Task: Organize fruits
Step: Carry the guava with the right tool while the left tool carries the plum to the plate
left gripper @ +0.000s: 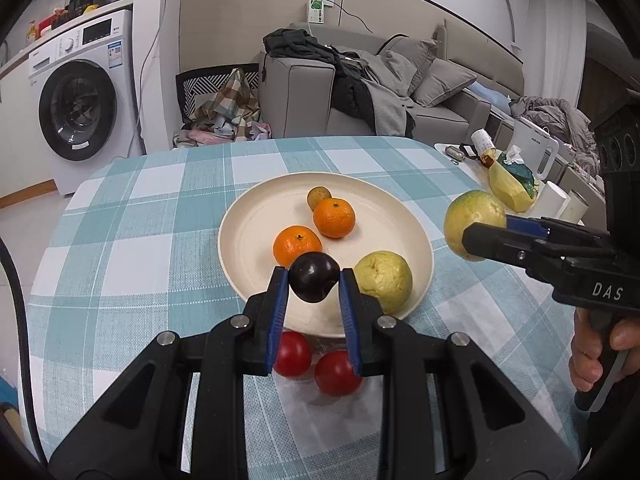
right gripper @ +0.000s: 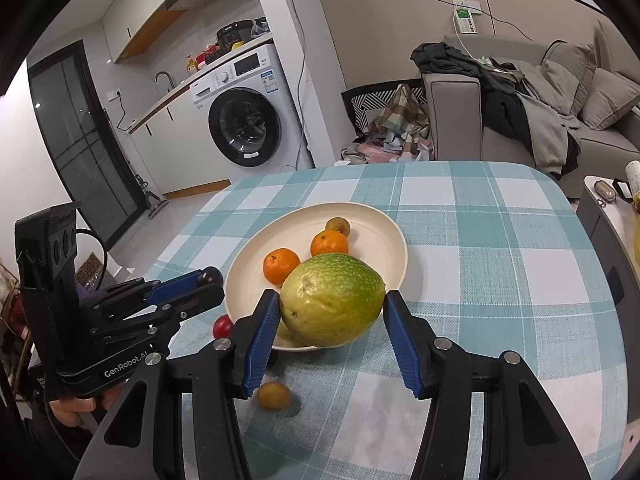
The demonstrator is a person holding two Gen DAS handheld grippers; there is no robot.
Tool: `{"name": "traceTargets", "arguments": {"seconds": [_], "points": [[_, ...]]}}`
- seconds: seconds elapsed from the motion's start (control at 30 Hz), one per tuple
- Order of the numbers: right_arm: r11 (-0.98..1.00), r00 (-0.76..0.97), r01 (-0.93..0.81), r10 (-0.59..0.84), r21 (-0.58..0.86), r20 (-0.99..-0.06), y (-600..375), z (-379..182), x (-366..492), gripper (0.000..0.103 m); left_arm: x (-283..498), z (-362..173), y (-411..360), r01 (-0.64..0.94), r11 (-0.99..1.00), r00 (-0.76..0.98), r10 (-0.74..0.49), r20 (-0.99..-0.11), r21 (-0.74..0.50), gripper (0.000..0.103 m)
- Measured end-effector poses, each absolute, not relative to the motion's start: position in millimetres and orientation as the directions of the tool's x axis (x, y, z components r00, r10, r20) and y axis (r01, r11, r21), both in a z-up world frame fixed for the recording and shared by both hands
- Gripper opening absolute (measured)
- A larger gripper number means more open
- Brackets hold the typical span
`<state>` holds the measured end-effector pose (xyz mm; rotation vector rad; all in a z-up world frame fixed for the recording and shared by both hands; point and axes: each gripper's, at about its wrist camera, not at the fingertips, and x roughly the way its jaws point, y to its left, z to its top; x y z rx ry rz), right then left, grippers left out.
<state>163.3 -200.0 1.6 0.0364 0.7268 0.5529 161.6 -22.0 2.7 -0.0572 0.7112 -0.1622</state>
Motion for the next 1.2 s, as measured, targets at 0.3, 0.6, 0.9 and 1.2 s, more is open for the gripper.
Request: {"name": "traceTargets", "arguments": {"seconds": [0.3, 0.6, 0.9, 1.2], "points": [[0.856, 0.608, -0.467, 0.492, 0.221, -0.623, -193, -7, 185, 0.055, 184, -11, -17, 0.107, 0.989, 0.735, -0.147, -0.662, -0.100, 0.023], [0.867, 0.619, -0.446, 0.478, 0.222, -0.623, -196, -21, 200, 0.055, 192, -29, -11, 0.095, 0.988, 0.724, -0.152, -0.672, -0.120, 0.023], [0.866, 0.600, -0.453, 0.473, 0.213, -0.645, -190, -34, 203, 0.055, 197, -40, -8, 0.088, 0.988, 0.712, -0.153, -0.685, -0.130, 0.023], [0.869, 0.605, -0.456, 0.460, 0.191, -0.650, -185, -40, 201, 0.055, 198, -41, -10, 0.087, 0.990, 0.714, -0.143, -0.685, -0.115, 0.023]]}}
